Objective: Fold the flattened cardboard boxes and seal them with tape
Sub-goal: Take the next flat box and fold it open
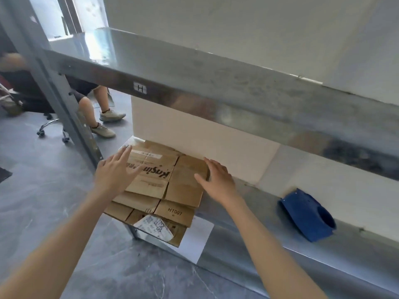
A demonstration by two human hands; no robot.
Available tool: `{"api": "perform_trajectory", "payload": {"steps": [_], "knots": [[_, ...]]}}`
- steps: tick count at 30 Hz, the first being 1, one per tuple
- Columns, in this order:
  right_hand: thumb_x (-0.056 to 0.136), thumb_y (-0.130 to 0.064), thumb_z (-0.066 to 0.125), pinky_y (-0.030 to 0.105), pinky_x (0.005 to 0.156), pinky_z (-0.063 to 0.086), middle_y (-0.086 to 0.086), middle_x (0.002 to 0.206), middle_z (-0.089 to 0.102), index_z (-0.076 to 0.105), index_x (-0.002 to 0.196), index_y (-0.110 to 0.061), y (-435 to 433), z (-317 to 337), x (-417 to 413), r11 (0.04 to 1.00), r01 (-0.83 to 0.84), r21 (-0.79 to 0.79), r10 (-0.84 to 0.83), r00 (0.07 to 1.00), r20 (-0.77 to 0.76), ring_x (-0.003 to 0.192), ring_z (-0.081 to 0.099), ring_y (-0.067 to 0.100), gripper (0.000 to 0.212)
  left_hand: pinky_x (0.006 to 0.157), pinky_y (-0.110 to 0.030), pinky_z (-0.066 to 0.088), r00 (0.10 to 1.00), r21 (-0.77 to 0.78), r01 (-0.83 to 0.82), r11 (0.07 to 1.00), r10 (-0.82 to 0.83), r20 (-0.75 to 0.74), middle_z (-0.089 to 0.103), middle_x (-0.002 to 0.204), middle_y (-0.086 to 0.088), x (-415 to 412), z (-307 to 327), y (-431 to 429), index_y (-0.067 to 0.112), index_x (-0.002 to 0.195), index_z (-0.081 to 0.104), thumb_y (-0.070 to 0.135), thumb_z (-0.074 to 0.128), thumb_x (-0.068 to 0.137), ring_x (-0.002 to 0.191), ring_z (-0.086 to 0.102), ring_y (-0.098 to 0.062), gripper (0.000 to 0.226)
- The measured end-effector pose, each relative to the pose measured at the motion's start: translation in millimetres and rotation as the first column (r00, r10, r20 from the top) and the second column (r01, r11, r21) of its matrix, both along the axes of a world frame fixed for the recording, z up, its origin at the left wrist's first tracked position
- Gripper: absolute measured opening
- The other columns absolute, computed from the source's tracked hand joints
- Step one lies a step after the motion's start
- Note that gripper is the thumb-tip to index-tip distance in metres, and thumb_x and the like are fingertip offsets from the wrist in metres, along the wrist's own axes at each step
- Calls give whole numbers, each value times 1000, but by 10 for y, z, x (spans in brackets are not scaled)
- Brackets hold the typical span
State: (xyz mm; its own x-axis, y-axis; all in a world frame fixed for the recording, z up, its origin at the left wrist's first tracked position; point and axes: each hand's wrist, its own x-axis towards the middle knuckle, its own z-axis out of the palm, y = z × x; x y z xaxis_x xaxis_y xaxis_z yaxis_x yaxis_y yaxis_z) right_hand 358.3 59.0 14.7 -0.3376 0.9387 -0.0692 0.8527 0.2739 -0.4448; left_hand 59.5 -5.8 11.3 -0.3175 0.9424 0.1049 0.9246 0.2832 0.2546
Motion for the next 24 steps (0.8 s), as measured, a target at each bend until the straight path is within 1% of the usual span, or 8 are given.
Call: {"api": "perform_trajectory", "payload": {"steps": [5, 9, 12, 14, 17, 19, 21, 24], "knots": [[91, -70, 46, 43, 112, 35, 1, 164, 19, 12, 158, -30, -134, -198, -374, 982, 170, -87, -166, 985, 45, 147, 26, 25, 85, 113, -52, 33, 996, -76, 25, 997, -18, 91, 29, 163, -3, -550, -269, 189, 22, 158, 22, 68, 50, 89, 145, 34, -30, 87], [88, -74, 48, 46, 107, 42, 5, 163, 20, 9, 158, -29, -235, -391, -555, 949, 264, -171, -252, 963, 91, 144, 31, 29, 92, 109, -55, 39, 983, -140, 55, 989, -28, 184, 29, 162, -5, -717, -434, 335, 23, 158, 21, 71, 57, 84, 144, 34, -33, 95], [87, -72, 50, 46, 105, 43, 7, 163, 20, 9, 157, -29, -246, -470, -627, 936, 299, -189, -278, 952, 127, 143, 32, 32, 92, 109, -55, 38, 965, -143, 64, 988, -25, 262, 28, 162, -6, -783, -528, 391, 25, 158, 20, 70, 63, 80, 144, 32, -34, 99], [88, -70, 53, 46, 104, 43, 8, 162, 21, 10, 157, -29, -236, -483, -651, 929, 320, -185, -303, 946, 117, 142, 33, 33, 92, 110, -55, 36, 949, -148, 75, 986, -25, 314, 28, 162, -7, -805, -565, 419, 24, 158, 19, 69, 67, 78, 144, 30, -34, 103], [87, -69, 55, 46, 103, 44, 8, 161, 23, 12, 156, -28, -231, -477, -682, 925, 342, -166, -330, 939, 97, 141, 35, 32, 91, 108, -54, 40, 918, -160, 91, 983, -21, 396, 38, 154, -9, -834, -560, 469, 21, 158, 17, 67, 71, 76, 141, 34, -32, 108], [87, -70, 55, 44, 100, 46, 6, 160, 26, 13, 156, -27, -237, -471, -694, 924, 351, -150, -339, 936, 99, 140, 36, 31, 92, 106, -52, 43, 897, -154, 89, 984, -12, 442, 48, 146, -10, -831, -545, 477, 20, 158, 18, 63, 75, 75, 137, 40, -31, 109], [85, -71, 56, 44, 98, 47, 6, 158, 30, 14, 156, -27, -244, -454, -701, 922, 364, -135, -355, 931, 85, 139, 37, 30, 93, 103, -51, 46, 885, -104, 74, 992, -18, 466, 55, 139, -11, -802, -539, 462, 19, 156, 23, 56, 78, 76, 134, 44, -31, 105], [83, -71, 58, 45, 98, 47, 4, 156, 34, 16, 157, -27, -251, -407, -698, 911, 390, -132, -392, 920, 14, 141, 37, 27, 96, 102, -56, 46, 891, -51, 48, 998, -20, 453, 53, 140, -11, -753, -535, 436, 20, 155, 27, 51, 80, 77, 135, 41, -32, 99]]}}
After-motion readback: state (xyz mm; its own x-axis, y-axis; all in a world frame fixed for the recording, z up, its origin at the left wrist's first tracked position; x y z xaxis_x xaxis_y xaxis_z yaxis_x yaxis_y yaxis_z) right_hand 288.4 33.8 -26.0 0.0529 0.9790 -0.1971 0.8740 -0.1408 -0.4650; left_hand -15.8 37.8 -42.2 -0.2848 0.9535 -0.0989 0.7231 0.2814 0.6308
